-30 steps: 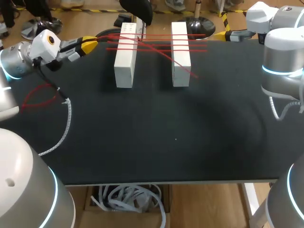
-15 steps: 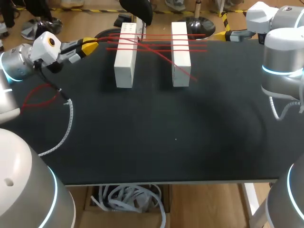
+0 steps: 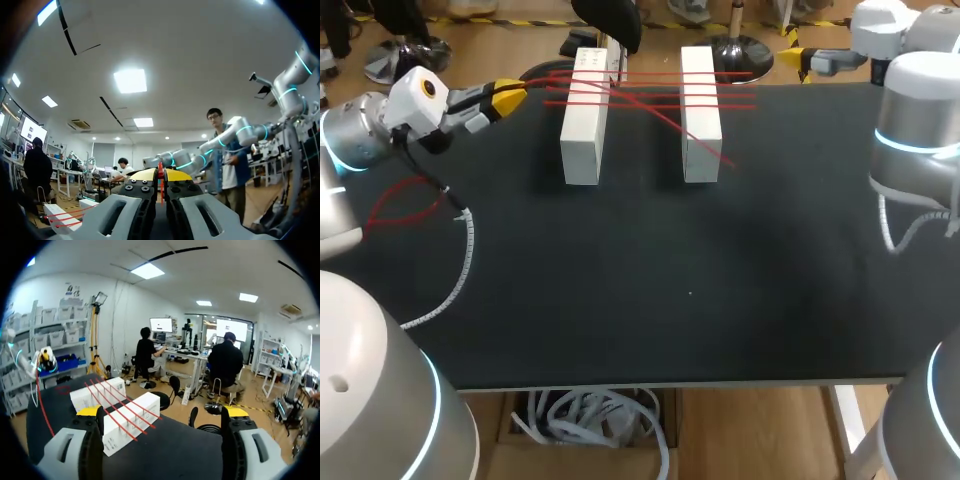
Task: Grab the tape and strap the tape.
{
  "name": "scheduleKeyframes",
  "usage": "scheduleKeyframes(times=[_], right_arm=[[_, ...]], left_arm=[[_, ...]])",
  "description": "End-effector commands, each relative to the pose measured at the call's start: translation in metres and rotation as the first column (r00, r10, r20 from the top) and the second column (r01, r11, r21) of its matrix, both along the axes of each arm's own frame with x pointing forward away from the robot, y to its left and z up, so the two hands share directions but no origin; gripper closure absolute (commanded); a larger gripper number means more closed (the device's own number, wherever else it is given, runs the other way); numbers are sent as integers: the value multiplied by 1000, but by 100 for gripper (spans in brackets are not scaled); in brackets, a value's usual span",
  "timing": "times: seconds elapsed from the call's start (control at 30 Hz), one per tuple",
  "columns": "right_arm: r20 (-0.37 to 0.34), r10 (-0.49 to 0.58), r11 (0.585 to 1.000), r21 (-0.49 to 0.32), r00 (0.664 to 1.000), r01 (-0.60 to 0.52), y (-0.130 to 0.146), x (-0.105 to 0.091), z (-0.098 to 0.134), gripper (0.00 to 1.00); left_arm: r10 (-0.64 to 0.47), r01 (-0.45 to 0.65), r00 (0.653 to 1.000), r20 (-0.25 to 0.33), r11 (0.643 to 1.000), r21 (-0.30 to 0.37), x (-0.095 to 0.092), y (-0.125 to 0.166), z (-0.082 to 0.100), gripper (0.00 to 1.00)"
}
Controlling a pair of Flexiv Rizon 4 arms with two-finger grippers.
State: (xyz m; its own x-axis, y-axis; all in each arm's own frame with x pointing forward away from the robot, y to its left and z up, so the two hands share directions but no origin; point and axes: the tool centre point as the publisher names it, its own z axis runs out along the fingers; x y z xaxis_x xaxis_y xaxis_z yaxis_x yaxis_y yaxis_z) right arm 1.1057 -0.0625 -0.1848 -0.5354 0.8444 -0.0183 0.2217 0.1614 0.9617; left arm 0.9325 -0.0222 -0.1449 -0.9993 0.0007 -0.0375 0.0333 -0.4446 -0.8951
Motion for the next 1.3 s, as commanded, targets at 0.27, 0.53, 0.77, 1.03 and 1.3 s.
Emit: scheduleKeyframes(times=[0.27,0.53,0.77,1.03,1.3], right_arm=[[-8,-292,888,369,956,274,-4,-69,17,0],[-115,-362,761,538,925,364,11,-110,35,0],[-141,-386,692,609,912,387,42,-147,50,0],[-116,-446,695,580,888,425,64,-175,57,0],[-105,-444,706,570,890,420,65,-179,57,0]], left_arm=[[0,0,1000,1,1000,-1,0,0,-1,100],[0,0,1000,1,1000,-1,0,0,-1,100],[0,0,1000,1,1000,-1,0,0,-1,100],[0,0,1000,1,1000,-1,0,0,-1,100],[0,0,1000,1,1000,-1,0,0,-1,100]])
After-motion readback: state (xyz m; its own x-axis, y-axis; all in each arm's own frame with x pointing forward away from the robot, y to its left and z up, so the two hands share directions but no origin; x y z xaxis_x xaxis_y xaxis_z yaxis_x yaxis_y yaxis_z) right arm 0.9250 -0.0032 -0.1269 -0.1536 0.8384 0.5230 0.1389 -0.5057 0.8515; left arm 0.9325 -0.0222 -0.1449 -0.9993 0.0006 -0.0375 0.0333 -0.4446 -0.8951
